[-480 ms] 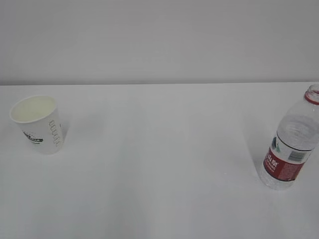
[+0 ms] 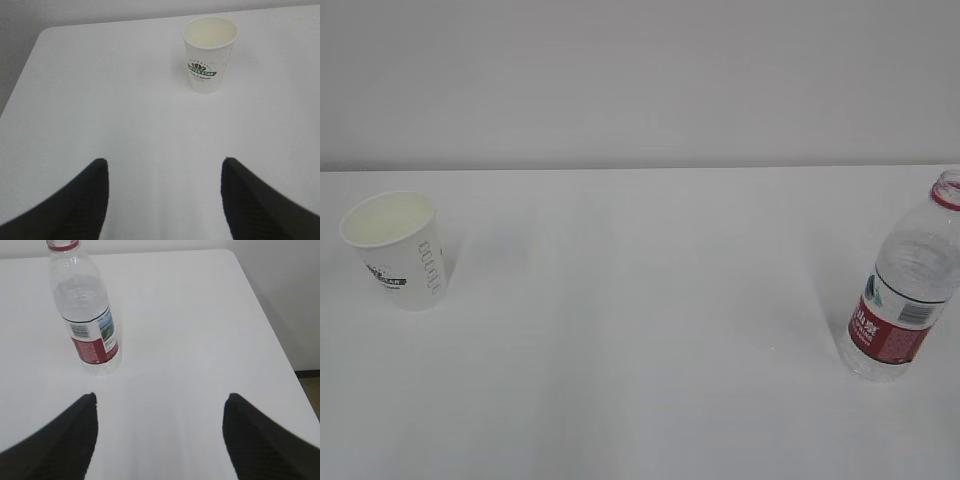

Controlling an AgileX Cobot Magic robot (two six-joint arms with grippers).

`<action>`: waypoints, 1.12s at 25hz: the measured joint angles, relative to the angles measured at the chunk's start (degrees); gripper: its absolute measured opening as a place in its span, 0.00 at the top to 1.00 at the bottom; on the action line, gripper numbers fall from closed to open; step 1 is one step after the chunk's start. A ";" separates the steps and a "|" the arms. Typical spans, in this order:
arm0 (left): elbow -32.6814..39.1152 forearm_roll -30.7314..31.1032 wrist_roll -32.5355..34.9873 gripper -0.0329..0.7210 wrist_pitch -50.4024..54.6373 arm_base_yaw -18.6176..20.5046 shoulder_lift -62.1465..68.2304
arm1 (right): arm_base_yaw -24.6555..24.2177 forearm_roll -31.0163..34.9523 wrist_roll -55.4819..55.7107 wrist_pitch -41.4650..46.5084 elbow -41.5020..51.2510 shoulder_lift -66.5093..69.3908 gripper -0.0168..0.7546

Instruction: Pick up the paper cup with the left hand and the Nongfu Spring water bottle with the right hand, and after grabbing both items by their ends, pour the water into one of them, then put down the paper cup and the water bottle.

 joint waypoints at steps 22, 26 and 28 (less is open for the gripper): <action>0.00 -0.33 0.00 0.27 0.00 0.00 0.00 | 0.00 -0.11 0.00 0.00 0.00 0.00 0.22; 0.00 -0.33 0.00 0.28 0.00 0.00 0.00 | 0.00 -0.19 0.00 0.00 0.00 0.00 0.22; 0.00 -0.33 0.00 0.30 0.00 0.00 0.00 | 0.00 -0.19 0.00 0.00 0.00 0.00 0.22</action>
